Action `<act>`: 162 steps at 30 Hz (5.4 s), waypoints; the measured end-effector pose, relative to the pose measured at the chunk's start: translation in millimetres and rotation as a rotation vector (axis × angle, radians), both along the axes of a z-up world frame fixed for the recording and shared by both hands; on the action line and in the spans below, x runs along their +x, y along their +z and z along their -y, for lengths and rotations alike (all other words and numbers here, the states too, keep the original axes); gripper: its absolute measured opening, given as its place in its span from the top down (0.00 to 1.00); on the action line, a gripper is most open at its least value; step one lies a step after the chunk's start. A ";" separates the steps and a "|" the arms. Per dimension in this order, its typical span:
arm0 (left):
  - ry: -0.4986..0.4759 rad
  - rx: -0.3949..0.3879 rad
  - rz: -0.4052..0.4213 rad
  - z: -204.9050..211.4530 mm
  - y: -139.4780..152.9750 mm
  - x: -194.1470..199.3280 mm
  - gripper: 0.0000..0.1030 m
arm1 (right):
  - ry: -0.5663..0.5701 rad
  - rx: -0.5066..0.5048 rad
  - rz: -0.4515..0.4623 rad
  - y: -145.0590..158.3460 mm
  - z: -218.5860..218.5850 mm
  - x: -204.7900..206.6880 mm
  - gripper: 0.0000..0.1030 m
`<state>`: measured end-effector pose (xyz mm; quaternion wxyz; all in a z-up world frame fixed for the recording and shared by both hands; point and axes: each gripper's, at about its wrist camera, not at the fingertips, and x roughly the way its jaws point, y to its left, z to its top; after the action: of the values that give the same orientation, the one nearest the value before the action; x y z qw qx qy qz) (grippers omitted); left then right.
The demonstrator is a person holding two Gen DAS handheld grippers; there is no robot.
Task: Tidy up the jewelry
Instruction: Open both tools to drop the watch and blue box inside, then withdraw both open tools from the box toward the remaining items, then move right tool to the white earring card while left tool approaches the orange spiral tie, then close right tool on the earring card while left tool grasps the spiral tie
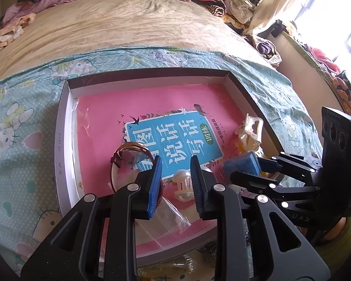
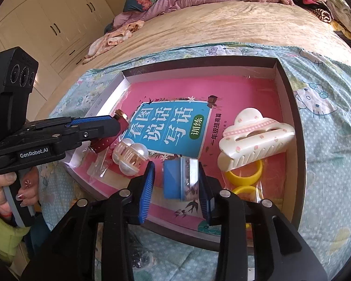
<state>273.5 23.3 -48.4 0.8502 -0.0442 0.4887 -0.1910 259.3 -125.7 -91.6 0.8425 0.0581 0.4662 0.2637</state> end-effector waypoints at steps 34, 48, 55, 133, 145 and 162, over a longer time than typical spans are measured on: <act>0.061 0.033 0.150 -24.9 86.3 -63.9 0.14 | -0.202 0.037 0.340 121.5 65.0 -81.7 0.06; 0.083 0.070 0.263 -28.1 112.9 -123.3 0.14 | -0.159 0.025 0.404 142.9 54.9 -118.0 0.06; 0.087 0.106 0.304 -24.2 113.0 -148.3 0.14 | -0.128 0.024 0.422 144.9 45.6 -135.1 0.06; 0.146 0.051 -0.041 -13.1 -59.9 -143.1 0.61 | -0.202 -0.242 0.083 -46.1 74.5 -99.2 0.26; 0.157 0.070 0.016 -15.5 -45.9 -155.0 0.82 | -0.161 -0.150 0.121 -29.6 86.7 -113.6 0.63; 0.177 0.039 0.179 -25.2 17.8 -170.4 0.87 | -0.028 -0.058 0.276 41.8 42.0 -135.7 0.63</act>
<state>103.2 48.5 -30.7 0.9046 -0.0534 0.4087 -0.1087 123.6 -167.7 -49.7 0.9035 0.0038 0.3524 0.2438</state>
